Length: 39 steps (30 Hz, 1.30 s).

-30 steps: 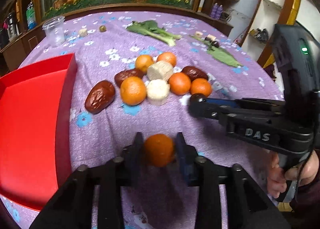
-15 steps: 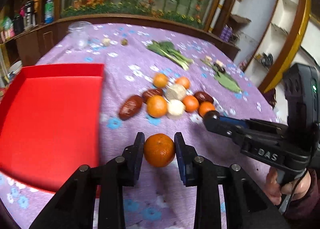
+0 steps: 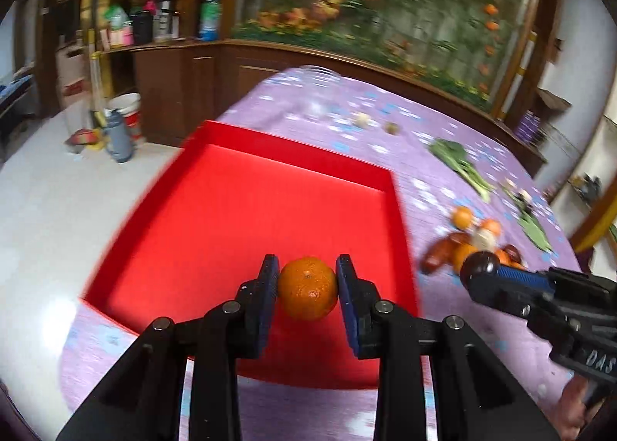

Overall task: Organize fruits
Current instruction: 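Carry the orange and plum over the red tray and open both grippers, then grasp an orange from the pile with the left gripper while the right grasps another orange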

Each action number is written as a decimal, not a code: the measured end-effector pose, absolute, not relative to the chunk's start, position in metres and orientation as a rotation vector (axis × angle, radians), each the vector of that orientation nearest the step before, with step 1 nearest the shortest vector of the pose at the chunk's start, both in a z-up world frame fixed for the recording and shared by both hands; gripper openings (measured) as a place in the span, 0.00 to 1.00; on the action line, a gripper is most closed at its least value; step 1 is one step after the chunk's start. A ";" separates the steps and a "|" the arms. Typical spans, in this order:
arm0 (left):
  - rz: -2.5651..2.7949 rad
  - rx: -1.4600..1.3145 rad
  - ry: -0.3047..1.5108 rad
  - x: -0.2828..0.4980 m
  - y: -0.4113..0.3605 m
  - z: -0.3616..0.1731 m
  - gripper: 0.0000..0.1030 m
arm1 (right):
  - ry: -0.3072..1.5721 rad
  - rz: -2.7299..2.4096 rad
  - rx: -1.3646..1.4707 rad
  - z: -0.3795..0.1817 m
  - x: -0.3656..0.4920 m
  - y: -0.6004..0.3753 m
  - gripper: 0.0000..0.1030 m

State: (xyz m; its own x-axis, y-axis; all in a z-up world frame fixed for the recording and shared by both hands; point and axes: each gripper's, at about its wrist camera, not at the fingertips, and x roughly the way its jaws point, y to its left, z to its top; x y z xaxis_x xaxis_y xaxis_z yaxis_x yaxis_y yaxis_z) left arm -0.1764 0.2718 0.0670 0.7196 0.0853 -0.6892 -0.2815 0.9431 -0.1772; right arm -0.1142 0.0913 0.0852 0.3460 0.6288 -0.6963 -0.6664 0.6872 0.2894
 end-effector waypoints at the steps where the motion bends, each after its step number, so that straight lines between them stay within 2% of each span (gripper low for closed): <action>1: 0.228 -0.277 0.741 -0.176 0.280 0.066 0.29 | 0.885 0.850 -0.062 0.084 -0.113 0.103 0.24; 14: 0.289 -0.337 0.790 -0.164 0.328 0.041 0.30 | 0.998 0.888 -0.165 0.033 -0.104 0.189 0.25; 16: 0.281 -0.352 0.791 -0.165 0.330 0.040 0.37 | 1.002 0.895 -0.164 0.030 -0.104 0.192 0.25; 18: 0.279 -0.376 0.788 -0.166 0.332 0.040 0.56 | 1.002 0.899 -0.168 0.030 -0.106 0.195 0.26; 22: 0.251 -0.450 0.761 -0.172 0.336 0.045 0.70 | 0.993 0.897 -0.167 0.031 -0.107 0.192 0.27; 23: 0.246 -0.473 0.761 -0.173 0.337 0.046 0.79 | 0.991 0.895 -0.161 0.032 -0.108 0.190 0.28; 25: 0.227 -0.519 0.747 -0.177 0.337 0.050 0.81 | 0.983 0.892 -0.139 0.036 -0.109 0.183 0.34; 33: 0.110 -0.536 0.622 -0.191 0.307 0.085 0.88 | 0.874 0.822 -0.013 0.067 -0.107 0.133 0.73; 36: 0.033 -0.526 0.548 -0.197 0.291 0.097 0.89 | 0.840 0.760 0.034 0.075 -0.101 0.099 0.78; 39: -0.036 -0.554 0.516 -0.197 0.275 0.099 0.89 | 0.826 0.680 0.090 0.077 -0.093 0.054 0.79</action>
State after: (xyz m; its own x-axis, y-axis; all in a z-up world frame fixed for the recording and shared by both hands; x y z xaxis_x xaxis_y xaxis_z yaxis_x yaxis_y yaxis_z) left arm -0.1970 0.2753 0.0994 0.8726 -0.1691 -0.4583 -0.1034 0.8530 -0.5116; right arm -0.0927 0.0543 0.0771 0.4802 0.5904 -0.6487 -0.5232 0.7864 0.3284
